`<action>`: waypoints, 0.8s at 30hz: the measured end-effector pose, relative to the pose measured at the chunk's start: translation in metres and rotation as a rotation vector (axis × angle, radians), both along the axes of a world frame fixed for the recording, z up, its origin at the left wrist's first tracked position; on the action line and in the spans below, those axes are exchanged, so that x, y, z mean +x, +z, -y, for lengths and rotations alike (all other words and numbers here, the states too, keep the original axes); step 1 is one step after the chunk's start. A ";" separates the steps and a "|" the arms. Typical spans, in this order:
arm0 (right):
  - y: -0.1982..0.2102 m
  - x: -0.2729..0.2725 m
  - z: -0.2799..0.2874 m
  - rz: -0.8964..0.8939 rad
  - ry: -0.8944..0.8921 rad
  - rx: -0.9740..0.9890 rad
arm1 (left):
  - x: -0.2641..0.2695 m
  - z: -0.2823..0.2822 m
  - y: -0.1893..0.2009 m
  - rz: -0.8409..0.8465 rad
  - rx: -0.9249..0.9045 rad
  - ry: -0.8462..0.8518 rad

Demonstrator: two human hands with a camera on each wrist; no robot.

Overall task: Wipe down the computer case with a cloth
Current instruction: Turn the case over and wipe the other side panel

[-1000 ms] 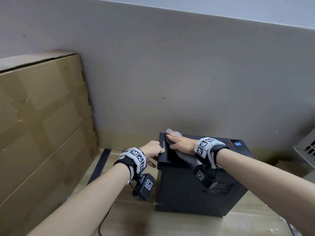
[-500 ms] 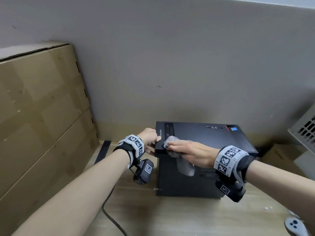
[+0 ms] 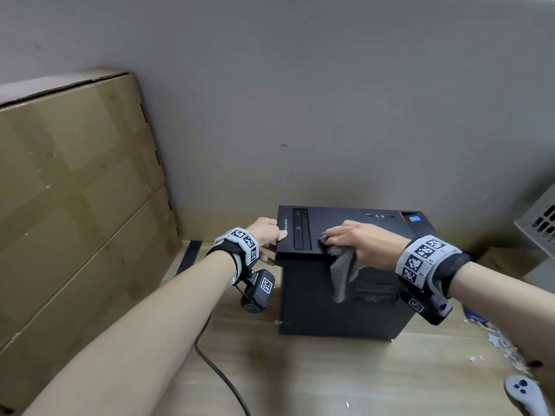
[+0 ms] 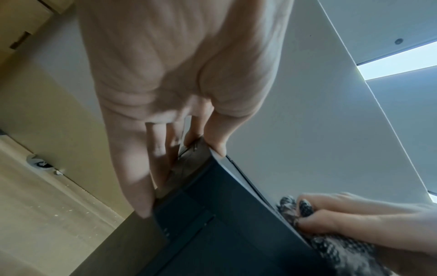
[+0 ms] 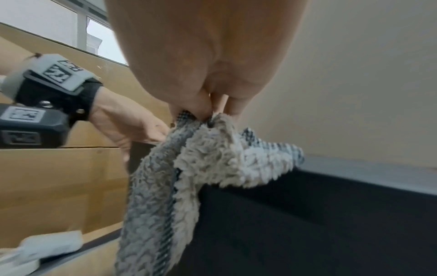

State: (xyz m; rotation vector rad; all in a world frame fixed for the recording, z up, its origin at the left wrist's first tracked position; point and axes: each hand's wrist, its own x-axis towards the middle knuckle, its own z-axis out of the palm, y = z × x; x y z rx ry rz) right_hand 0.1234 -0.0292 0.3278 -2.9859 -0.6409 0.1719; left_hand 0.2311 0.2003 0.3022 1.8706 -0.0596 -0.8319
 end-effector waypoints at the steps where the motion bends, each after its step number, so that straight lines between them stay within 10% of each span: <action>1: 0.003 0.002 0.009 0.003 -0.067 -0.002 | 0.001 0.001 0.001 0.002 0.005 0.002; 11: 0.086 0.041 0.024 0.603 -0.461 0.766 | 0.009 0.009 0.003 0.016 0.034 -0.011; 15: 0.058 0.032 0.002 0.353 -0.437 0.801 | 0.009 0.007 0.000 -0.001 0.011 0.002; 20: 0.008 0.015 -0.031 -0.122 -0.282 0.321 | 0.008 0.006 0.000 -0.019 -0.010 0.037; 24: 0.005 0.013 -0.050 -0.176 -0.263 0.472 | 0.008 0.004 -0.002 -0.014 -0.006 0.028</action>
